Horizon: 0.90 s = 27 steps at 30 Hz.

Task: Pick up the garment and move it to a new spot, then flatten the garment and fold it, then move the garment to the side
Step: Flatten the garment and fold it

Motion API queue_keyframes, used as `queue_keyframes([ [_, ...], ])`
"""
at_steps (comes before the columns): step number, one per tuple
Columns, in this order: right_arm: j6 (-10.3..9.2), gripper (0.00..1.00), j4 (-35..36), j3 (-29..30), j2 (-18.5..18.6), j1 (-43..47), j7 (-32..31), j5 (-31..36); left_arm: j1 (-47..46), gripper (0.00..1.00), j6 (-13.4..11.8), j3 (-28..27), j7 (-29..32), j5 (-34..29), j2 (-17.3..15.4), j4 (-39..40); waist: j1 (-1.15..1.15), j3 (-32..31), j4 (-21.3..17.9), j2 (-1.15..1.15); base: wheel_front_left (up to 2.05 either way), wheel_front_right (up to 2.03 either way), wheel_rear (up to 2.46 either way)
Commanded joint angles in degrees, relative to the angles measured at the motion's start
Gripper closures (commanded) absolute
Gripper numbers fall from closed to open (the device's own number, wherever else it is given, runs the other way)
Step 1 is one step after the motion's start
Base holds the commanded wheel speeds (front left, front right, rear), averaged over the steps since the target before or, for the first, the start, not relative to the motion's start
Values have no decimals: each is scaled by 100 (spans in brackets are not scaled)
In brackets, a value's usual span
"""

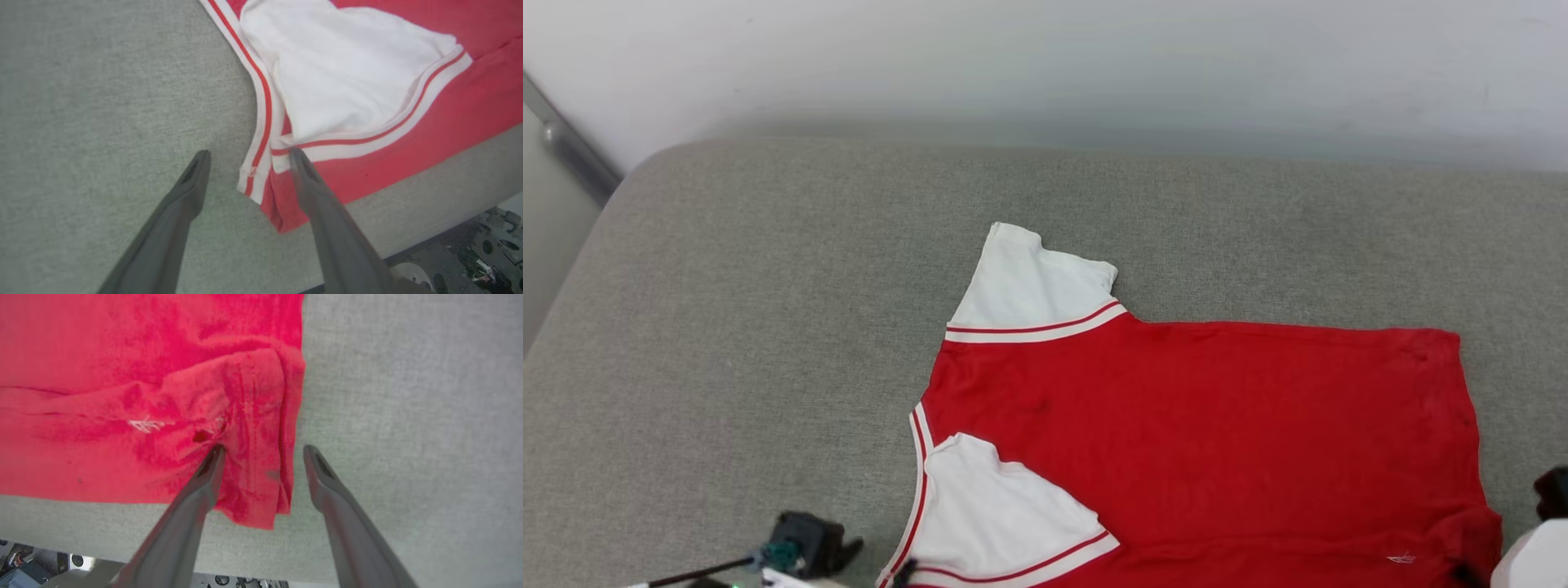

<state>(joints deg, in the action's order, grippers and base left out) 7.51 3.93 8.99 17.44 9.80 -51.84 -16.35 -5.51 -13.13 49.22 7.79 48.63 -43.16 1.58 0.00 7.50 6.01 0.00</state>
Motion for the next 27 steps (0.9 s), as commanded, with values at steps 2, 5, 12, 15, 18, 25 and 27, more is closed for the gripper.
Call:
queue_keyframes([
  [2,-4,0,189,49,84,-240,329,-103,-190,0,-60,-229,-378,-93,28,9,0,-83,1,0,0,0,0],
  [5,-4,0,398,130,73,-413,681,-202,-333,0,-127,-447,-834,-239,58,77,0,-169,7,0,0,0,0],
  [12,-4,0,980,0,84,-780,2077,-187,-475,0,-426,-1065,-2033,-421,348,189,0,-304,-13,0,0,0,0],
  [15,-4,0,1114,-27,-172,-796,2669,-247,-418,0,-529,-1219,-2234,-640,553,252,0,-320,-35,0,0,0,0],
  [18,-4,0,1253,-14,-425,-743,3275,-257,-287,0,-497,-1456,-2296,-787,815,351,0,-300,-57,0,0,0,0],
  [25,-4,0,1292,-162,-835,-578,4521,-50,31,0,-108,-2339,-2297,-1720,1490,609,0,-198,-122,0,0,0,0],
  [27,-4,0,1235,-234,-854,-557,4727,16,136,0,102,-2502,-2298,-1890,1641,614,0,-167,-152,0,0,0,0],
])
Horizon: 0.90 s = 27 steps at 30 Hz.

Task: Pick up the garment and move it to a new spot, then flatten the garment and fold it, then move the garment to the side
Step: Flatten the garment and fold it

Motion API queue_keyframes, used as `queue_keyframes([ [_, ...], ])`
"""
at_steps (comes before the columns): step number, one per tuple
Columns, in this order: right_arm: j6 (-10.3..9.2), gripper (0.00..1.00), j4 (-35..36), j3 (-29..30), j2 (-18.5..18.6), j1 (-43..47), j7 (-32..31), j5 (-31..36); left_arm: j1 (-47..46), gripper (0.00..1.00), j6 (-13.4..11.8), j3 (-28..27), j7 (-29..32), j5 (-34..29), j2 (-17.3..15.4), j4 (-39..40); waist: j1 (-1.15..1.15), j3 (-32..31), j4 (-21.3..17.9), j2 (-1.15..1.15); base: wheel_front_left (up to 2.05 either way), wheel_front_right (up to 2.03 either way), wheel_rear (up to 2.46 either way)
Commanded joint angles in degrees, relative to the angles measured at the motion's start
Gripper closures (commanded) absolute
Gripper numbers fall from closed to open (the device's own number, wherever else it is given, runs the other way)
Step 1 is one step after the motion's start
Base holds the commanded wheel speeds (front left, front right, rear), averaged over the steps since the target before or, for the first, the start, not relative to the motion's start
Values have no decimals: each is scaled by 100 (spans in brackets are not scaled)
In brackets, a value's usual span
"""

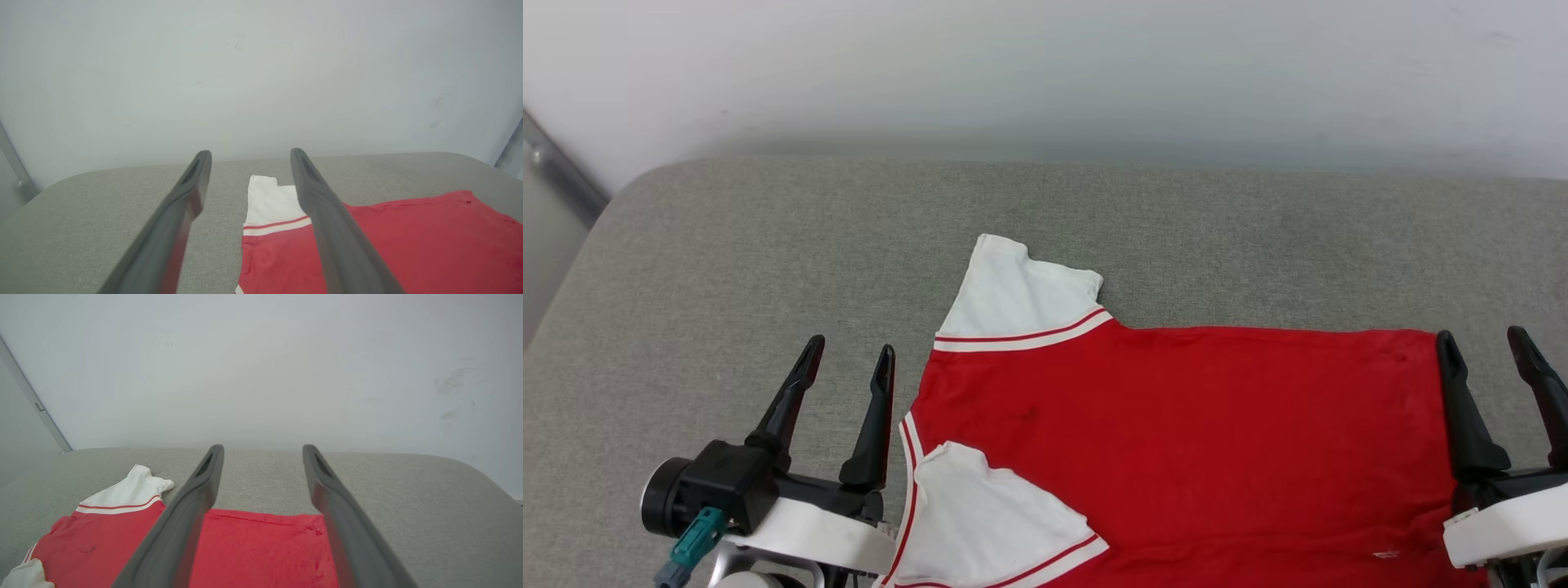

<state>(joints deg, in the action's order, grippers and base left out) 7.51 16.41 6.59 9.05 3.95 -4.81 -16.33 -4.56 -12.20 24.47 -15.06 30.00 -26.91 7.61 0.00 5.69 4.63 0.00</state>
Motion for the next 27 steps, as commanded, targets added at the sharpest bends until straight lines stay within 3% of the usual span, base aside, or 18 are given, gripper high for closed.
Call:
queue_keyframes([
  [1,-4,0,-65,-2,-50,38,90,1,88,0,94,-106,-13,-102,74,-6,0,29,-28,0,0,0,0],
  [6,-4,0,-215,-40,-107,-69,334,21,15,0,651,-292,-13,-507,174,-21,0,140,-146,0,0,0,0],
  [11,-4,0,-232,-223,-216,-216,466,37,-133,0,902,-520,-12,-624,213,-141,0,429,-438,0,0,0,0],
  [14,-4,0,-192,-263,-305,-267,539,63,-472,0,1082,-566,129,-615,19,-307,0,697,-621,0,0,0,0],
  [19,-4,0,-130,-291,-360,-388,587,106,-1185,0,1444,-634,1002,-218,-263,-467,0,1129,-869,0,0,0,0],
  [21,-4,0,-119,-326,-381,-497,628,83,-1893,0,1673,-629,1958,198,-468,-658,0,1442,-1028,0,0,0,0],
  [22,-4,0,-119,-326,-381,-497,628,83,-1893,0,1673,-629,1958,198,-468,-658,0,1442,-1028,0,0,0,0],
  [27,-4,0,-176,-470,-440,-668,719,14,-3153,0,1900,-424,3621,766,-1014,-1314,0,1919,-1331,0,0,0,0],
])
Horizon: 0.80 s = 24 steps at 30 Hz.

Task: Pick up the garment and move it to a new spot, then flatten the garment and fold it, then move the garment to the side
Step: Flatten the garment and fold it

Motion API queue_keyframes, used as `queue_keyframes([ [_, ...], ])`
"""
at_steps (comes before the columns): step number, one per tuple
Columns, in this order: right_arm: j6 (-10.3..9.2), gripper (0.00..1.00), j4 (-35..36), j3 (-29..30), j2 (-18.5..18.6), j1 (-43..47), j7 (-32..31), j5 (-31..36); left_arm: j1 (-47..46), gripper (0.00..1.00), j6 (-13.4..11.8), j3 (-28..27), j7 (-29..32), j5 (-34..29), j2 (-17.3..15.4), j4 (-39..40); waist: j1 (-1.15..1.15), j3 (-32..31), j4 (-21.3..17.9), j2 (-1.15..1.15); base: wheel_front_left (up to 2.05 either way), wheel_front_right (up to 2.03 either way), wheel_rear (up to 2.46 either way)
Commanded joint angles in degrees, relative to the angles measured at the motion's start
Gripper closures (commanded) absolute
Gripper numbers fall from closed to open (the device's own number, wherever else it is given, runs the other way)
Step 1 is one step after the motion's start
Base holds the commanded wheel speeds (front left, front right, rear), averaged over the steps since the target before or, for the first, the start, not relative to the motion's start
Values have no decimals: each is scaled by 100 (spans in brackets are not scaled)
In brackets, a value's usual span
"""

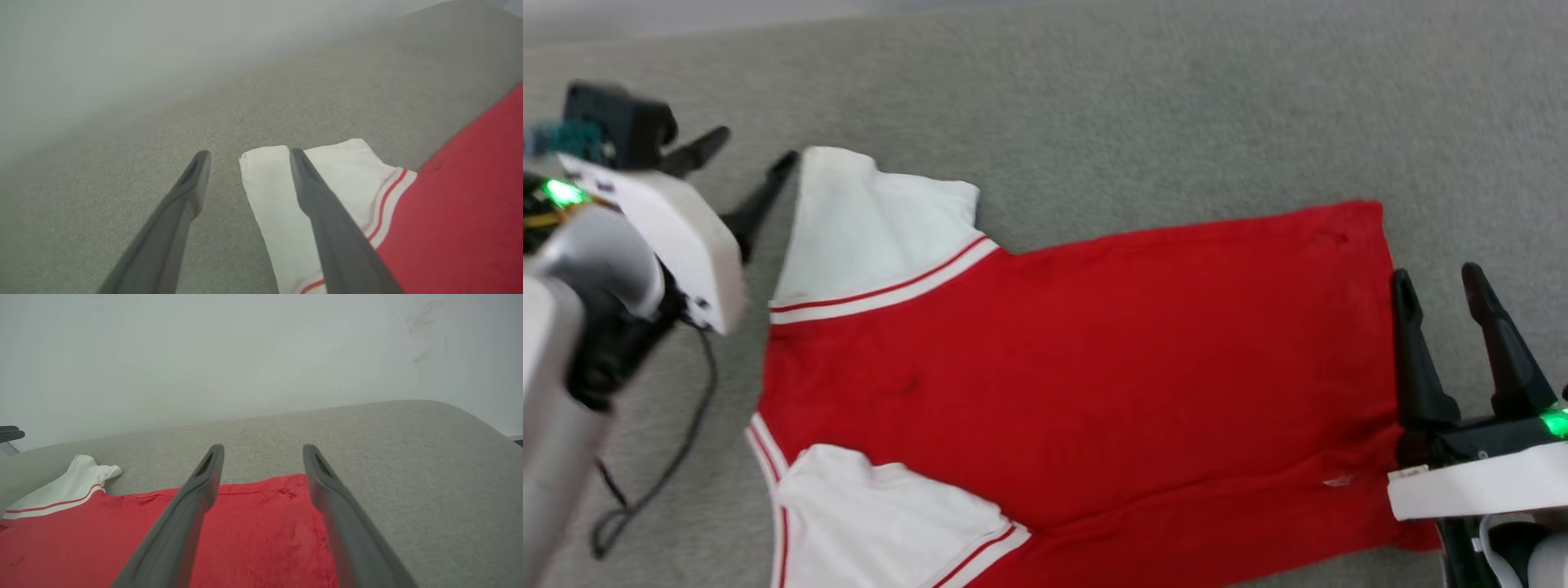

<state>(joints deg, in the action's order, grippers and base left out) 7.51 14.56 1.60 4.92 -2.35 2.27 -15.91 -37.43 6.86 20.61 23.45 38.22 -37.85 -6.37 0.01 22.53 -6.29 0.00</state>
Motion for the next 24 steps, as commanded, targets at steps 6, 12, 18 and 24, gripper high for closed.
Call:
queue_keyframes([
  [6,-4,0,-154,-104,-90,-132,162,-59,-898,0,48,413,1629,304,-517,-528,-1,598,-550,0,0,0,0],
  [12,-4,0,-413,-252,-138,-175,337,-96,-1274,0,-36,382,2719,823,-658,-850,-1,797,-826,0,0,0,0],
  [18,-4,0,-628,-351,-172,-229,440,-121,-1169,0,-320,330,3136,1128,-583,-1001,-1,904,-1014,0,0,0,0],
  [24,-4,0,-731,-291,-187,-194,473,-64,-784,100,-249,562,3426,1198,-616,-898,-1,878,-1031,0,0,0,0],
])
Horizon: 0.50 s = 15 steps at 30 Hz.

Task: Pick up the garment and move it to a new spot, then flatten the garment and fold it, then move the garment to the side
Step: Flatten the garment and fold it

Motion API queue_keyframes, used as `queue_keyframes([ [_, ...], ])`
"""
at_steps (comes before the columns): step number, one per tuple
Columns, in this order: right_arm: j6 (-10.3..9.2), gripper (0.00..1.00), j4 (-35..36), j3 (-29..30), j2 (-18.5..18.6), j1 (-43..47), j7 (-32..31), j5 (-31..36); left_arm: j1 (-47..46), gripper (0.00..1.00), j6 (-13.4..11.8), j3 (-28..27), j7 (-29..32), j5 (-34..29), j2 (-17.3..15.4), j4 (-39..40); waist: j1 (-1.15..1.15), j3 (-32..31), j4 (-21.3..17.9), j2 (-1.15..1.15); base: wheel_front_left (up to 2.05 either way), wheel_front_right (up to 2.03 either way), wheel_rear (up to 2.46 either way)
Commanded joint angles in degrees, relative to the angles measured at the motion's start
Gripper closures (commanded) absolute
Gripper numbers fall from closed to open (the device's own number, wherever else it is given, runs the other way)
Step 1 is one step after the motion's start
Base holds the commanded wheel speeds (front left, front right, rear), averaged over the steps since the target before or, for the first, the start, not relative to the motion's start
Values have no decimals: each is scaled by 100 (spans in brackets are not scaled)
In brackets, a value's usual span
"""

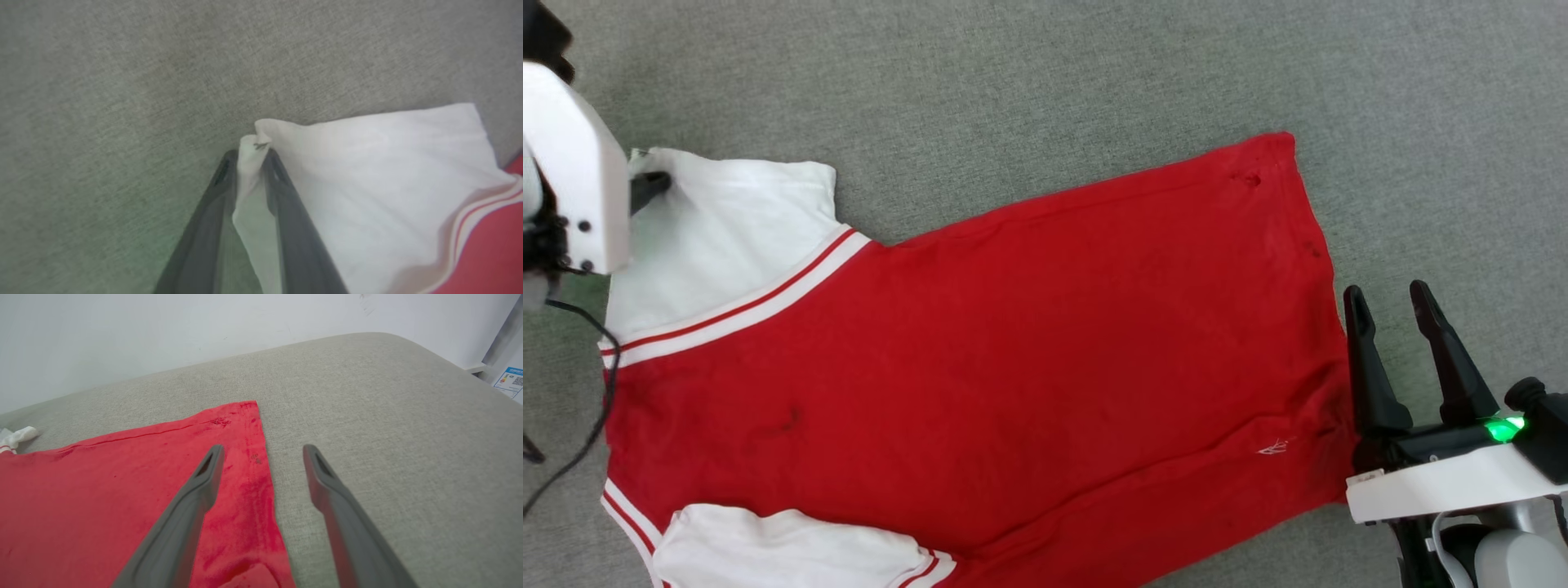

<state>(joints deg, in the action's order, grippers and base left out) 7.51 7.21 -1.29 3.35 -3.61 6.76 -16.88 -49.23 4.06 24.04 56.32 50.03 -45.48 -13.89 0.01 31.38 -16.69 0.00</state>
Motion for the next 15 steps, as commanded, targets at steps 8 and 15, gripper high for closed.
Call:
queue_keyframes([
  [8,-3,0,98,192,228,-40,-336,160,291,100,138,156,-822,-299,240,67,-1,-463,345,0,0,0,0],
  [15,-3,0,303,448,824,80,-1424,219,425,100,266,305,-1521,-359,437,535,-1,-952,841,0,0,0,0],
])
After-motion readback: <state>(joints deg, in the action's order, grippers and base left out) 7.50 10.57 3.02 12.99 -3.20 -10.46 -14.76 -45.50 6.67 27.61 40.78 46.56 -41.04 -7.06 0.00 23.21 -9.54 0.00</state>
